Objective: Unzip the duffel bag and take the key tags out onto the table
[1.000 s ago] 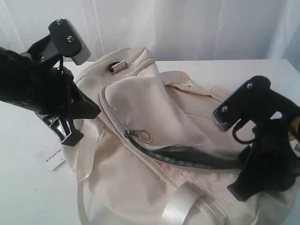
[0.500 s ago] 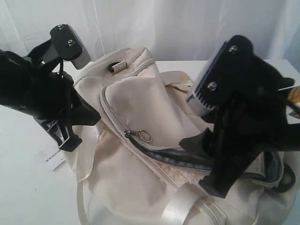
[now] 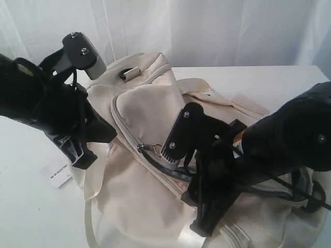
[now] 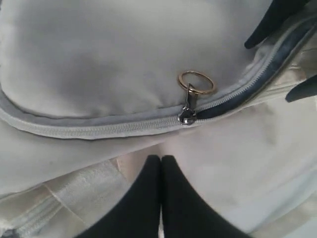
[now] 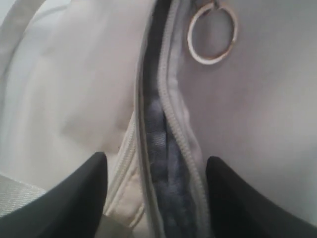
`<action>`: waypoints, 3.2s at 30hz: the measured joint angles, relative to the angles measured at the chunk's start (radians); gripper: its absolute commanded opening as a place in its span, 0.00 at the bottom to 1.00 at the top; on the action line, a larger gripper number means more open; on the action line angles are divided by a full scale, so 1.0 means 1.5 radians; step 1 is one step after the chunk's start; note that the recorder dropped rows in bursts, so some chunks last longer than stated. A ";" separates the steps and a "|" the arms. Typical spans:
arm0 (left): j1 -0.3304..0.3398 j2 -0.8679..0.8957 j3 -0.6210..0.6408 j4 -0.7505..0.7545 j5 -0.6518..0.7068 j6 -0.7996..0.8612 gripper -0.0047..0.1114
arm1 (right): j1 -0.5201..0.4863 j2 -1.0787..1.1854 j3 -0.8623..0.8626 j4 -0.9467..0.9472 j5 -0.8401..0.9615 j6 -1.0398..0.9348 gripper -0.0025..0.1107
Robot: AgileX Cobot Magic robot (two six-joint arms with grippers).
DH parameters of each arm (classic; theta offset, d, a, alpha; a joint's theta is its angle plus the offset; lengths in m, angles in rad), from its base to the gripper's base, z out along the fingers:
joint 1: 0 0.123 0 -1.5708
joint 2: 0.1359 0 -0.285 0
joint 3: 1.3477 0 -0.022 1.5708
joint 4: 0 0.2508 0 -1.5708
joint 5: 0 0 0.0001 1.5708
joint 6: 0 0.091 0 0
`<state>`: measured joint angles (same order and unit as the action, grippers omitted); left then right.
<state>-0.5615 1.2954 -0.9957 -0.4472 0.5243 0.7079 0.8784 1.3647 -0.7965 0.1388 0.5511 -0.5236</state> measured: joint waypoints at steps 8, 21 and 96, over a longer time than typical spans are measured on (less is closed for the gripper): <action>0.000 0.049 0.000 -0.175 -0.006 0.191 0.21 | 0.000 0.028 -0.003 0.089 0.018 0.054 0.58; 0.000 0.084 -0.030 -0.304 0.000 0.300 0.37 | 0.000 -0.136 -0.070 -0.040 0.179 0.256 0.61; -0.136 0.331 -0.392 0.138 0.370 0.108 0.53 | 0.000 -0.193 -0.059 -0.302 0.174 0.484 0.60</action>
<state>-0.7651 1.7921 -1.5833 -0.2408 1.0800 0.8701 0.8784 1.0758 -0.8853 -0.3136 0.8117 0.2020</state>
